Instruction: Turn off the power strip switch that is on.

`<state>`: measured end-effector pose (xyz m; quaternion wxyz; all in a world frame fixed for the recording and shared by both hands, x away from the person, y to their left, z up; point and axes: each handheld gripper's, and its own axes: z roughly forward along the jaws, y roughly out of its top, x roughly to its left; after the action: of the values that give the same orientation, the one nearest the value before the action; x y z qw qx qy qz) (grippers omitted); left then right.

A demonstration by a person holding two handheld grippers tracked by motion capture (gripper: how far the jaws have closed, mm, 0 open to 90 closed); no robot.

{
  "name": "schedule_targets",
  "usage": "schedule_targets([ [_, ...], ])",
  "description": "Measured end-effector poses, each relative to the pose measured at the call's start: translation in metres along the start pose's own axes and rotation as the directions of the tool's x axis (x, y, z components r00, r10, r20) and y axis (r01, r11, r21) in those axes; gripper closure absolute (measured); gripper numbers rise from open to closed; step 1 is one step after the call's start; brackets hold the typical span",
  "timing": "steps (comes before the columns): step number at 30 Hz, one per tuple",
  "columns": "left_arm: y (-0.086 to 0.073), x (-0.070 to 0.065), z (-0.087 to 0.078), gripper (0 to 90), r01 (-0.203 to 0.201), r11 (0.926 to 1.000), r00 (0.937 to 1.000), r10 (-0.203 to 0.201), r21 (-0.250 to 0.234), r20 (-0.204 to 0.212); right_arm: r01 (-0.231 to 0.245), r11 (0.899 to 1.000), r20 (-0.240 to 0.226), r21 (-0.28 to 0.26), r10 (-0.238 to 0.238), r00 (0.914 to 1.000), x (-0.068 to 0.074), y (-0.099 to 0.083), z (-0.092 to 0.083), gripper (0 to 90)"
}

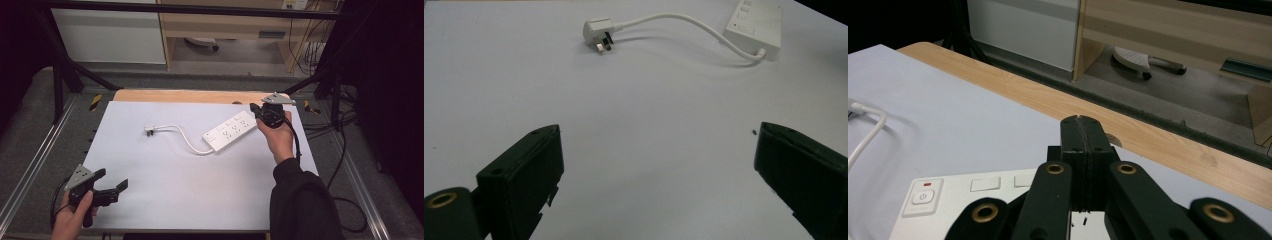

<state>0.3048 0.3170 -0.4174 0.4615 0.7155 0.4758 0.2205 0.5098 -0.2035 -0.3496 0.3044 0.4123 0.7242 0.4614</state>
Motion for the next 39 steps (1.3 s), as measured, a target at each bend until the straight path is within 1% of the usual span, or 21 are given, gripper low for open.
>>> schedule_targets([
  [6, 0.000, 0.000, 0.000, 5.5, 0.001, 1.0000, 1.0000, -0.001, 0.000, 0.000, -0.016, 1.000, 0.005, -0.010, 0.016, 0.9999, -0.004, -0.003, 0.005, 90.0],
  [16, 0.000, 0.000, 0.001, 5.5, 0.003, 1.0000, 1.0000, -0.003, 0.001, -0.001, -0.022, 1.000, 0.008, 0.012, 0.022, 0.9997, -0.004, -0.008, 0.019, 90.0],
  [23, -0.001, 0.000, 0.001, 5.6, 0.003, 1.0000, 1.0000, -0.003, 0.006, -0.002, -0.023, 0.999, 0.000, 0.028, 0.023, 0.9997, -0.002, -0.011, 0.027, 90.0],
  [33, -0.001, 0.000, 0.002, 5.6, 0.002, 1.0000, 1.0000, -0.002, 0.006, -0.002, -0.021, 0.999, -0.009, 0.040, 0.022, 0.9997, 0.000, -0.012, 0.032, 90.0],
  [39, -0.001, 0.000, 0.002, 5.6, 0.002, 1.0000, 1.0000, -0.002, 0.010, 0.000, -0.032, 0.998, -0.014, 0.046, 0.032, 0.9994, -0.001, -0.013, 0.034, 90.0],
])
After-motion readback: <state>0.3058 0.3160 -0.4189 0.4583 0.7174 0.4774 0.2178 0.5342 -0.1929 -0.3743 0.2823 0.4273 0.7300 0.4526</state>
